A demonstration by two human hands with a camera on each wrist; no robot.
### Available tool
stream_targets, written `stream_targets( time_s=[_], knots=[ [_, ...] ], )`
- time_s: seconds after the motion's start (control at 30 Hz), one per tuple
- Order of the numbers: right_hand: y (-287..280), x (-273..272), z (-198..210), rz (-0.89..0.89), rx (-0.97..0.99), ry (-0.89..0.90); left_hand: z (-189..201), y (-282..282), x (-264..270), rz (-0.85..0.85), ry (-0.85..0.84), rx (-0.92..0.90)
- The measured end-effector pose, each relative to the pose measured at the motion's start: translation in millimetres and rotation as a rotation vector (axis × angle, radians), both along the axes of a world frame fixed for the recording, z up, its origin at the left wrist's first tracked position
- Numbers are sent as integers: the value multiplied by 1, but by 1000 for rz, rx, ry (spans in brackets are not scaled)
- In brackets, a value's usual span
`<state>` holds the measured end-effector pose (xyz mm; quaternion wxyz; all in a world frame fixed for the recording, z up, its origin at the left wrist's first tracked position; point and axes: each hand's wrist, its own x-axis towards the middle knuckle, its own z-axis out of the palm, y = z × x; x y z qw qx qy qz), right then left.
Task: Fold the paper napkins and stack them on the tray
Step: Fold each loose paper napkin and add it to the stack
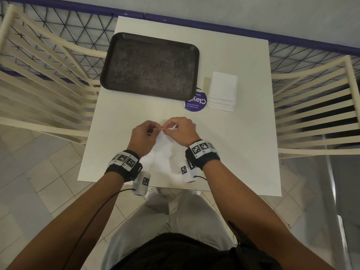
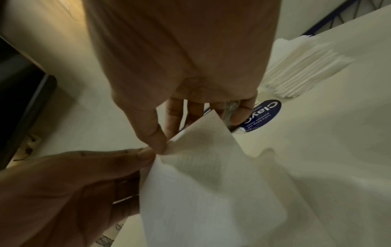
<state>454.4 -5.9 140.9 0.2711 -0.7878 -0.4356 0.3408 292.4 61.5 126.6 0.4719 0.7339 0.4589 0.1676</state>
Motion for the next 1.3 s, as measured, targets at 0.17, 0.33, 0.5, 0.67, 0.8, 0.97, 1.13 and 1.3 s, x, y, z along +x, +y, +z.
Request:
stream_targets(
  time_s=[0.17,0.33,0.5,0.67,0.8,0.97,1.13,1.3],
  knots=[
    [0,-3,1,-28,-12,17,0,0,-2,3,-21,20],
    [-9,8,-3,-102,19,121,-4,2,-7,67,-44,24],
    [-16,20,-2,-206,86,273,-7,3,-7,69,-63,28],
    [-16,16,-5,-295,137,310,-7,0,1,92,-76,47],
    [-17,14,-8,-285,15,312,-8,2,9,126,-75,30],
    [-19,27,-6,-228,-21,192,-9,3,24,141,-84,31],
    [-8,87,8,-311,49,24,-8,-1,37,116,-50,-127],
    [9,178,19,-532,91,-53,-35,-1,36,29,119,-169]
  ],
)
